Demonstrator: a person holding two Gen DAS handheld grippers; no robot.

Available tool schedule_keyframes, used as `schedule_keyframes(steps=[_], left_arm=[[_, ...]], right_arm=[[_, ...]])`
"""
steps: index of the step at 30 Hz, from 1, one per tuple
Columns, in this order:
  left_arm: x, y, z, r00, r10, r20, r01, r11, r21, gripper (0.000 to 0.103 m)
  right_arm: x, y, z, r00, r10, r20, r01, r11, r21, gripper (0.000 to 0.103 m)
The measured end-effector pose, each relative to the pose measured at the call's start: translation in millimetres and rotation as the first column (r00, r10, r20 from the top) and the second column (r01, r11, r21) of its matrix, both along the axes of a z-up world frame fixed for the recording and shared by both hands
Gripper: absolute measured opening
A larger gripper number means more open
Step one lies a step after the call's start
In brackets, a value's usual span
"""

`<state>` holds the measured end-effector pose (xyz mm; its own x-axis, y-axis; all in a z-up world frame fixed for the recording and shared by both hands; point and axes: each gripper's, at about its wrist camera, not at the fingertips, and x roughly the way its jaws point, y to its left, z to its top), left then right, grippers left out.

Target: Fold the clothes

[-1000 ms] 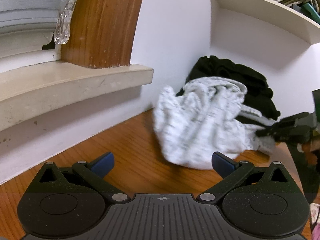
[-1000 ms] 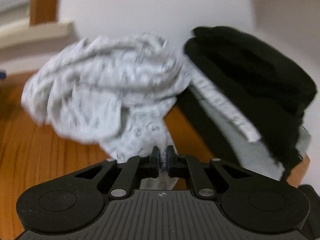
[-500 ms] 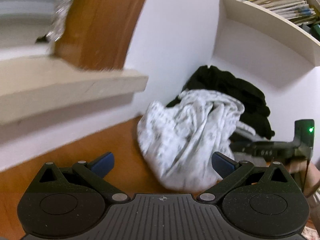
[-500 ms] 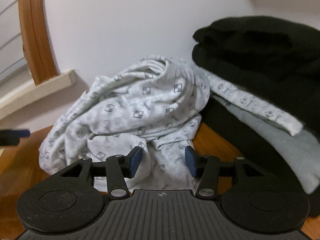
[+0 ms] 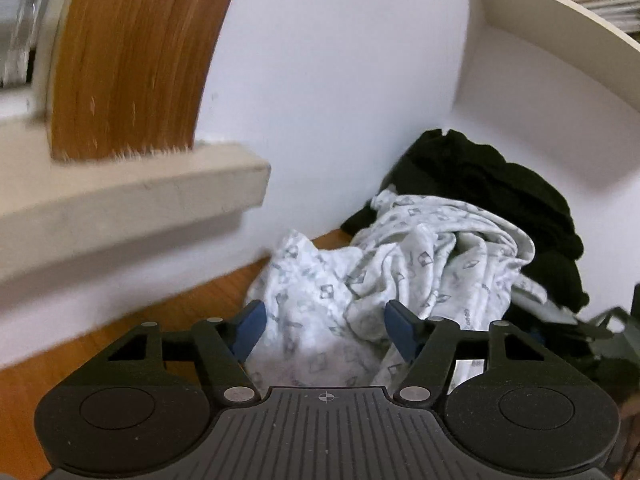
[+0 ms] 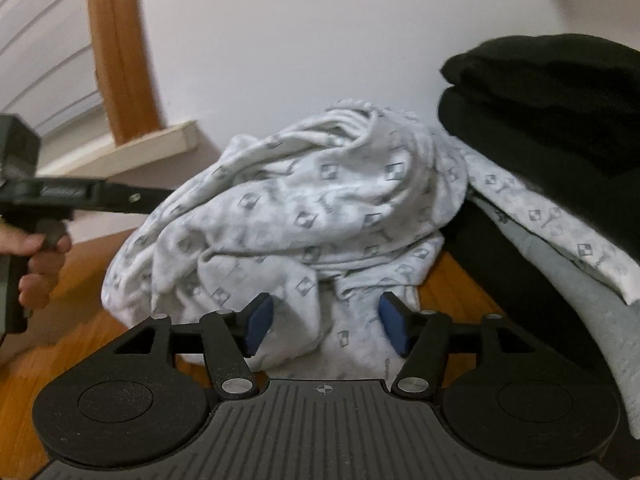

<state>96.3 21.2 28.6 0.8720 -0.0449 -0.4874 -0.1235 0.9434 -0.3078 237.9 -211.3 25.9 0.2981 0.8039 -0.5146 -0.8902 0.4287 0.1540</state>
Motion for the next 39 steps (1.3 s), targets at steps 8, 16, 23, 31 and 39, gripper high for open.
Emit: schedule_keyframes(steps=[8, 16, 23, 31, 39], left_arm=[[-2.5, -6.2, -0.4, 0.999, 0.036, -0.025, -0.035, 0.999, 0.024, 0.006], [-98.1, 20.7, 25.3, 0.986, 0.158, 0.052, -0.16, 0.986, 0.052, 0.004], [-214.8, 51.5, 38.1, 0.967, 0.244, 0.069, -0.248, 0.966, 0.071, 0.004], [-331.4, 65.3, 37.8, 0.94, 0.341, -0.013, -0.338, 0.936, 0.1, 0.004], [-365.9, 59.3, 40.3, 0.932, 0.363, -0.004, -0.359, 0.922, 0.148, 0.045]], right_arm=[[-4.2, 1.7, 3.3, 0.999, -0.014, 0.044, 0.016, 0.999, -0.035, 0.061], [-22.4, 2.2, 26.5, 0.995, -0.018, 0.098, 0.023, 0.999, -0.043, 0.061], [-51.7, 38.2, 42.0, 0.993, 0.023, 0.112, -0.021, 1.0, -0.022, 0.062], [-86.1, 78.6, 43.6, 0.987, 0.156, 0.041, -0.157, 0.987, 0.038, 0.062], [-107.5, 89.4, 61.5, 0.977, 0.203, 0.068, -0.21, 0.971, 0.112, 0.064]])
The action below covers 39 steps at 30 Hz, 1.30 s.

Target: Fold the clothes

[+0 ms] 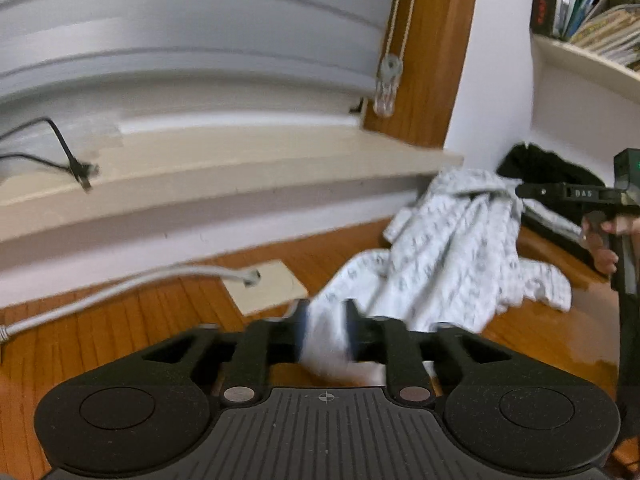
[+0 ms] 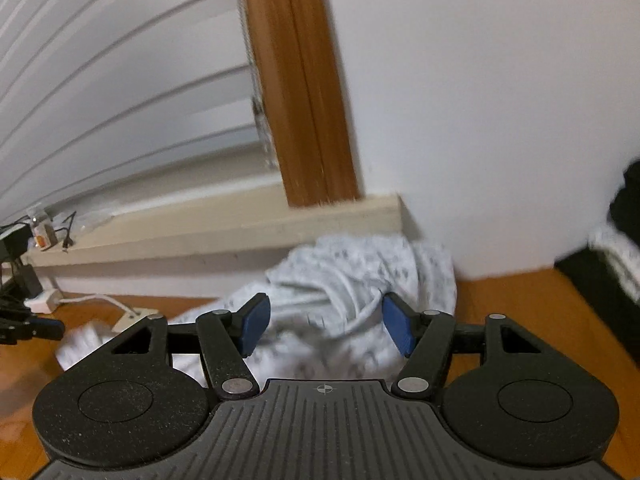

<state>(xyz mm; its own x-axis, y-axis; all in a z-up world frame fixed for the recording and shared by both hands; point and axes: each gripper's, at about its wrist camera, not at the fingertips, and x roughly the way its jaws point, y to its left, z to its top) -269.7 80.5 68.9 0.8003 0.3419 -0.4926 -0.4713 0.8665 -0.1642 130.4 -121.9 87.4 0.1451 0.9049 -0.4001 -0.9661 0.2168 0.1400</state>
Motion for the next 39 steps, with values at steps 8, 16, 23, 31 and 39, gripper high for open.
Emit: schedule_keyframes(steps=[8, 16, 23, 31, 39], left_arm=[[62.9, 12.6, -3.6, 0.996, -0.066, 0.056, 0.07, 0.996, -0.057, 0.069], [167.7, 29.6, -3.8, 0.977, -0.209, 0.037, 0.212, 0.958, -0.195, 0.074], [221.6, 27.6, -21.2, 0.967, -0.228, -0.113, 0.209, 0.965, -0.159, 0.047], [186.5, 26.4, 3.5, 0.981, -0.193, -0.025, 0.19, 0.977, -0.091, 0.007], [103.0, 37.1, 71.0, 0.997, -0.07, 0.041, 0.069, 0.997, 0.023, 0.007]], right_arm=[[4.0, 31.9, 5.7, 0.991, -0.037, 0.129, 0.045, 0.997, -0.062, 0.048], [-1.3, 79.2, -7.7, 0.971, 0.033, 0.235, 0.014, 0.981, -0.193, 0.048], [11.6, 72.1, -12.3, 0.964, 0.018, 0.265, 0.039, 0.977, -0.21, 0.013], [32.8, 14.5, 34.6, 0.933, -0.178, 0.314, 0.192, 0.981, -0.014, 0.008], [33.7, -44.6, 85.9, 0.904, -0.257, 0.341, 0.243, 0.966, 0.083, 0.008]])
